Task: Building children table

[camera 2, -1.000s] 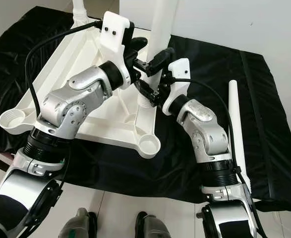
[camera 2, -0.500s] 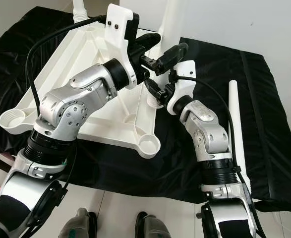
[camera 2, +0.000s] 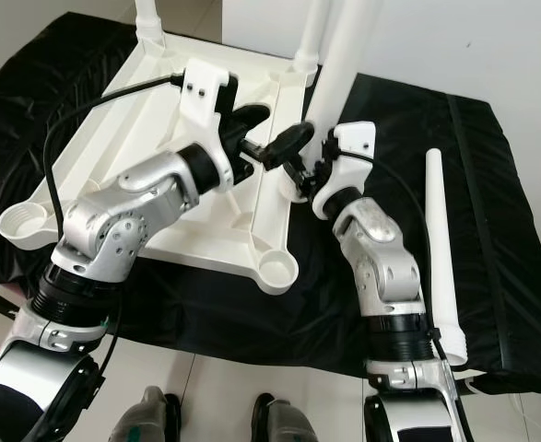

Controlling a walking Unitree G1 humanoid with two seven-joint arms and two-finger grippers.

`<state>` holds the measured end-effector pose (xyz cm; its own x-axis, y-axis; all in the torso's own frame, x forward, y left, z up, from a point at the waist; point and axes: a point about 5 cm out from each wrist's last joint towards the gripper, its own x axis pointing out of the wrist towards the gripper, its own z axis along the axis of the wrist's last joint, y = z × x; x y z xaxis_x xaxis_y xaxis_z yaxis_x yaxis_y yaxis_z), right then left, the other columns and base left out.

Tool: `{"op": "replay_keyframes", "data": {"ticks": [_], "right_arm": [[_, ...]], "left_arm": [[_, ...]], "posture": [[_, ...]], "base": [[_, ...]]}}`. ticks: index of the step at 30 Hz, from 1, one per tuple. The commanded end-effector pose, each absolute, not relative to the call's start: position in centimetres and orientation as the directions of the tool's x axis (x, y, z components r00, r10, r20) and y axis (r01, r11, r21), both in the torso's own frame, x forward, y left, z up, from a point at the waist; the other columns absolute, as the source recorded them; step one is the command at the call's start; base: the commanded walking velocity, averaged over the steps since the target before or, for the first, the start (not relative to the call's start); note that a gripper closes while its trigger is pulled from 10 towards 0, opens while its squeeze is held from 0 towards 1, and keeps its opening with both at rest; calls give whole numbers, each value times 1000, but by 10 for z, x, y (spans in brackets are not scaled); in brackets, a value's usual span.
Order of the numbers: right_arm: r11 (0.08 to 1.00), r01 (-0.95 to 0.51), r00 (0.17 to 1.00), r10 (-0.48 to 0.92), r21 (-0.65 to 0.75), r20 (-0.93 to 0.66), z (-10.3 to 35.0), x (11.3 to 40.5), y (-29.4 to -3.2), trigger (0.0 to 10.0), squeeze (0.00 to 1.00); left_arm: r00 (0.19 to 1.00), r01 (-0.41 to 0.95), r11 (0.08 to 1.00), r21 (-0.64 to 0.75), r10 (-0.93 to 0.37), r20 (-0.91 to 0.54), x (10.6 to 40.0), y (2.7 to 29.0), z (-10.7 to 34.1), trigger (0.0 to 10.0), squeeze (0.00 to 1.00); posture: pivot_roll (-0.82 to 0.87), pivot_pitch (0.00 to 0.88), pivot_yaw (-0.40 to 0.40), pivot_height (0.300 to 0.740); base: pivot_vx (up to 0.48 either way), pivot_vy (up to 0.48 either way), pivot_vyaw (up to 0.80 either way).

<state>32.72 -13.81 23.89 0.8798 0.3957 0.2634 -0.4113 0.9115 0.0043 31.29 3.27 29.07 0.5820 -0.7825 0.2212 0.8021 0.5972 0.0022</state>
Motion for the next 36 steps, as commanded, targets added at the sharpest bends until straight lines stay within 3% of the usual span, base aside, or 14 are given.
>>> {"op": "replay_keyframes", "data": {"ticks": [1,4,10,19,36], "right_arm": [[923,-386,881,371,-10,292,241,323,-143,10000,0],[934,-357,883,335,9,328,236,315,-144,10000,0],[950,-301,899,253,85,358,231,308,-151,10000,0],[956,-276,901,221,100,373,232,302,-159,10000,0],[962,-261,900,210,86,381,234,301,-165,10000,0]], "left_arm": [[551,823,568,22,-807,211,310,32,286,10000,0],[612,780,625,36,-773,166,313,45,267,10000,0],[638,763,642,81,-767,69,308,62,236,10000,0],[578,805,547,228,-811,-95,294,78,199,10000,0],[461,859,385,337,-868,-183,275,84,192,10000,0]], "posture": [[64,171,-61,740],[61,171,-60,740],[61,172,-60,740],[58,171,-58,740],[55,185,-54,740]], "base": [[0,0,0],[0,0,0],[0,0,0],[0,0,0],[0,0,0]]}}
